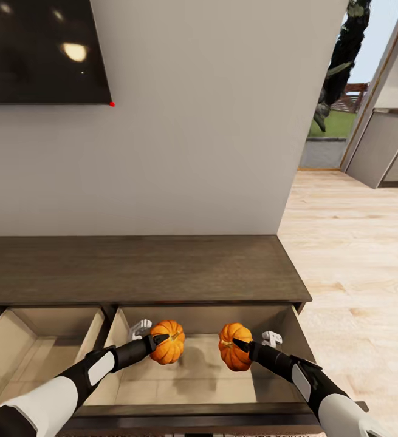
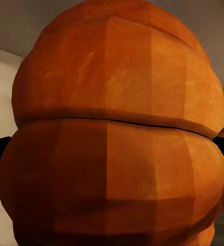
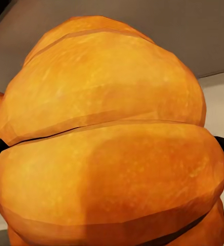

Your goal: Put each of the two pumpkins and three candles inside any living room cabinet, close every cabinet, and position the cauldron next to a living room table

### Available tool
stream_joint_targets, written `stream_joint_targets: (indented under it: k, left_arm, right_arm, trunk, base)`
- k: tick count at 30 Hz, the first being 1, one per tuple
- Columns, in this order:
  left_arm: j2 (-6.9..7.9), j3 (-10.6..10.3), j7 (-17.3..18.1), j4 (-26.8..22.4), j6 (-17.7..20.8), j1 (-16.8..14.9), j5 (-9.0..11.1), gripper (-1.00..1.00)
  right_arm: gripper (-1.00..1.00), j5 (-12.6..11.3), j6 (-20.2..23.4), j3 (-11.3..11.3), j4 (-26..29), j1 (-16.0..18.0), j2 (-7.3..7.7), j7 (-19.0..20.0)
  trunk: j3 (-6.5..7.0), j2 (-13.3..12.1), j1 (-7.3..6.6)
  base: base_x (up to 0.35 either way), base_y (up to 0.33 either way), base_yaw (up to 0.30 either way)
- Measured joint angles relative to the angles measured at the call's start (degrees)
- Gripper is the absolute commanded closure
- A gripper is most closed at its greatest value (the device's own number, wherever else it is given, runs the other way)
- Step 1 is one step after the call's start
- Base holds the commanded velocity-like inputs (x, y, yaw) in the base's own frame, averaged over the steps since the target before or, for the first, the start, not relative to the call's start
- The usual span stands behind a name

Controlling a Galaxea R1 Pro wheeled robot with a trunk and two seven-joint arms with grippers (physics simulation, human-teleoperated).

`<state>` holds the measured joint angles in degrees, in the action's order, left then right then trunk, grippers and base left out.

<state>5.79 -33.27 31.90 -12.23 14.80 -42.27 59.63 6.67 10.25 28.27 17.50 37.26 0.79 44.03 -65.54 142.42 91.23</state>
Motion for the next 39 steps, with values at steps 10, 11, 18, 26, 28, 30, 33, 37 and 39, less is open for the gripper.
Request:
stream_joint_targets:
  k: [10,11,18,26,28,30,33,37,39]
  left_arm:
    - [-0.06,0.08,0.0,-0.49,8.58,0.0,0.1,1.0]
    - [-0.06,0.09,0.0,-0.49,8.6,0.0,0.08,1.0]
    - [-0.08,0.1,0.09,-0.59,8.56,0.01,0.03,1.0]
    - [-0.08,0.05,0.08,-0.68,8.31,0.0,0.0,1.0]
    - [-0.08,0.0,0.09,-0.68,8.3,0.01,-0.02,1.0]
    - [-0.08,0.02,0.09,-0.68,8.3,0.0,0.0,1.0]
    - [-0.08,0.04,0.09,-0.71,8.27,0.0,0.0,1.0]
    - [-0.08,0.03,0.07,-0.7,8.29,0.02,0.0,1.0]
    - [-0.08,0.01,-0.24,-0.67,8.3,0.0,-0.15,1.0]
  right_arm:
    - [1.0,0.0,0.0,0.08,-0.18,0.0,0.0,-0.01]
    - [1.0,0.0,0.0,0.08,-0.19,0.0,0.0,-0.01]
    - [1.0,0.0,0.0,0.02,-0.19,0.0,0.0,0.02]
    - [1.0,0.05,1.23,-0.04,-0.28,0.0,-0.03,0.15]
    - [1.0,0.06,3.26,0.0,-0.12,0.0,0.05,0.15]
    - [1.0,-0.66,4.57,0.06,-0.05,0.0,0.13,0.17]
    - [1.0,-4.91,5.29,0.19,-0.18,0.03,0.39,0.04]
    - [1.0,-5.57,5.3,0.07,-0.27,0.02,0.37,-0.17]
    - [1.0,-5.55,5.08,-0.01,-0.23,0.07,0.27,-0.46]
  trunk:
    - [-0.9,0.0,0.0]
    - [-0.99,0.0,0.0]
    - [-1.62,0.0,0.0]
    - [-2.35,0.0,0.0]
    - [-2.53,0.0,0.0]
    - [-2.71,0.0,0.0]
    - [-2.98,0.0,0.0]
    - [-3.34,0.0,0.0]
    - [-3.51,0.0,-0.01]
  base:
    - [0.0,0.0,0.0]
    - [0.0,0.0,0.0]
    - [0.0,0.0,0.0]
    - [0.0,0.0,0.0]
    - [0.0,0.0,0.0]
    - [0.0,0.0,0.0]
    - [0.0,0.0,0.0]
    - [0.0,0.0,0.0]
    - [0.0,0.0,0.0]
